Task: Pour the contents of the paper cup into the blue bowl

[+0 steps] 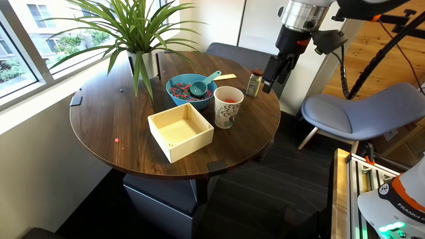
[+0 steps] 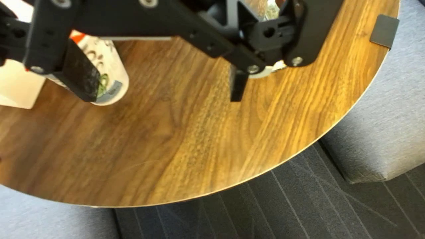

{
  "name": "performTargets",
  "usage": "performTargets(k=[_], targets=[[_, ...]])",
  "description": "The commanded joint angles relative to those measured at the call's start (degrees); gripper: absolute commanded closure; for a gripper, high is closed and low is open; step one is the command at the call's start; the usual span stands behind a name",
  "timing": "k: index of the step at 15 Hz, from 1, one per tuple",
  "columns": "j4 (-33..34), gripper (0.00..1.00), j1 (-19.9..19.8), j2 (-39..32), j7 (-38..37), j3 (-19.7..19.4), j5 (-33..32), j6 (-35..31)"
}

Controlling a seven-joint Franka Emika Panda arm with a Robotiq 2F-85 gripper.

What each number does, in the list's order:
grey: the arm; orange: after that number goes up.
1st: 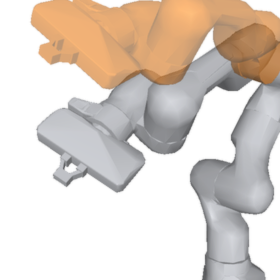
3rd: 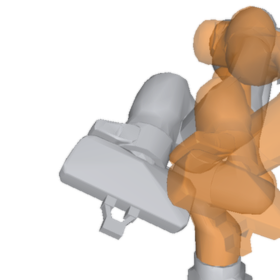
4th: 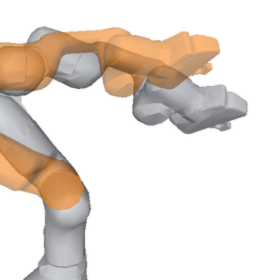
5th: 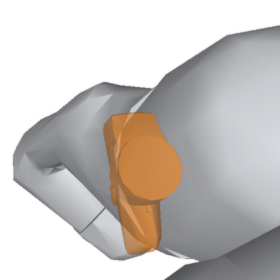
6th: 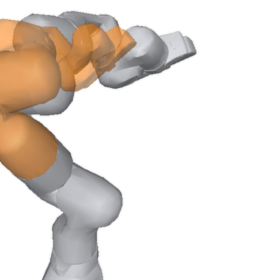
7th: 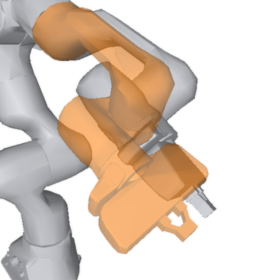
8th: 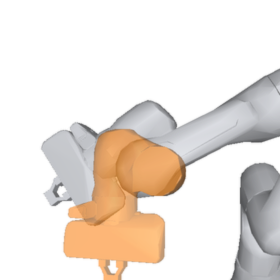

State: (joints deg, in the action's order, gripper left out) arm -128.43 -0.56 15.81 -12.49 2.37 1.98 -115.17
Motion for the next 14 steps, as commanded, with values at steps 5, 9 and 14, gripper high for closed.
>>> performTargets(k=[5, 9, 14], targets=[[6.8, 0.0, 1.4, -6.1, -23.8, 5.9, 3.0, -5.3], [6.0, 0.0, 2.1, -5.8, -23.7, 5.4, 3.0, -6.6], [8.2, 0.0, 1.8, -8.2, -22.1, 4.1, 4.0, -3.8]])
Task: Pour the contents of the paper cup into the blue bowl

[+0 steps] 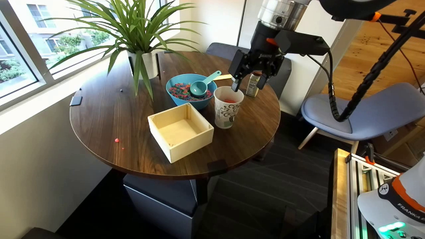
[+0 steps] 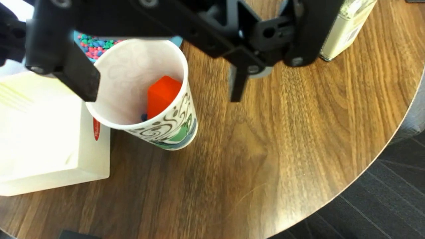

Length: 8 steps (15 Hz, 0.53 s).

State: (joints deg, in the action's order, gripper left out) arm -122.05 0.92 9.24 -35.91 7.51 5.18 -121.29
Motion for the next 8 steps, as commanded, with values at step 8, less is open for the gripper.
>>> performTargets(k=[8], targets=[[4.3, 0.22, 1.2, -5.7, 11.9, -1.9, 3.7, 1.3]])
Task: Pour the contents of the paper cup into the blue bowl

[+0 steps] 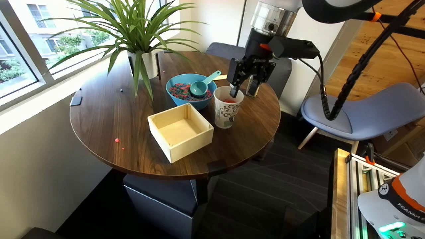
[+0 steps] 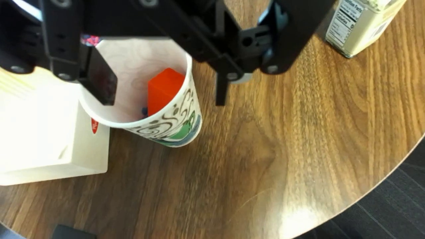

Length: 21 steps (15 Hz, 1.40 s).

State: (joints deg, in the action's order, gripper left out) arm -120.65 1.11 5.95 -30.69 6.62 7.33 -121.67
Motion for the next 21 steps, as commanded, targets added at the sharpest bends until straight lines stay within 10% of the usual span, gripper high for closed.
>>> performTargets(k=[1, 6, 12, 21], targets=[[3.4, 0.19, 0.9, -2.8, 8.3, -1.0, 0.8, 1.6], [5.9, 0.5, 0.8, -5.1, 16.2, -1.4, -0.2, 2.4], [7.7, 0.41, 0.7, -7.1, 17.7, -2.2, -1.9, 1.7], [8.1, 1.0, 0.9, -8.1, 17.3, -2.3, -6.6, 1.8]])
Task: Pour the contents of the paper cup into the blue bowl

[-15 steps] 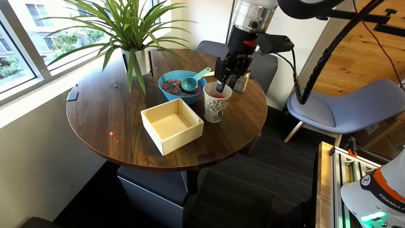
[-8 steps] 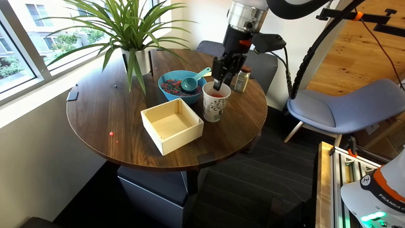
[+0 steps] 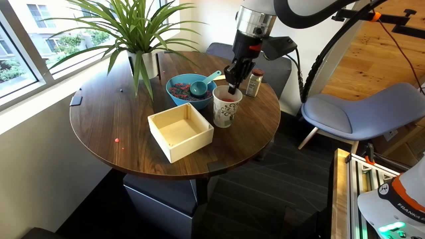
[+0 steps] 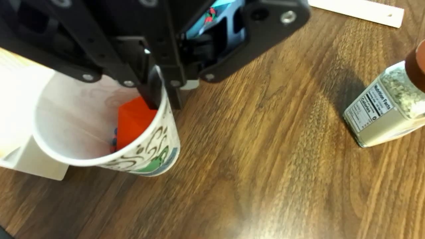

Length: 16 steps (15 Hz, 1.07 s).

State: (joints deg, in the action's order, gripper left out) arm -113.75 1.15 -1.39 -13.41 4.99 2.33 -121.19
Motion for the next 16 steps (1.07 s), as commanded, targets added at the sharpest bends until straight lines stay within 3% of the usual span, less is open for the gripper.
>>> performTargets(k=[1, 9, 12, 16], targets=[[1.2, 1.0, 0.9, -0.5, 0.2, -0.7, -1.6, 1.5], [5.1, 0.99, 1.1, 7.8, -2.3, -0.2, -3.5, 10.7], [6.0, 0.99, 1.4, 9.8, -8.6, 1.3, -5.7, 3.0], [6.6, 0.99, 1.4, 7.6, -18.5, 5.3, -19.7, -8.3]])
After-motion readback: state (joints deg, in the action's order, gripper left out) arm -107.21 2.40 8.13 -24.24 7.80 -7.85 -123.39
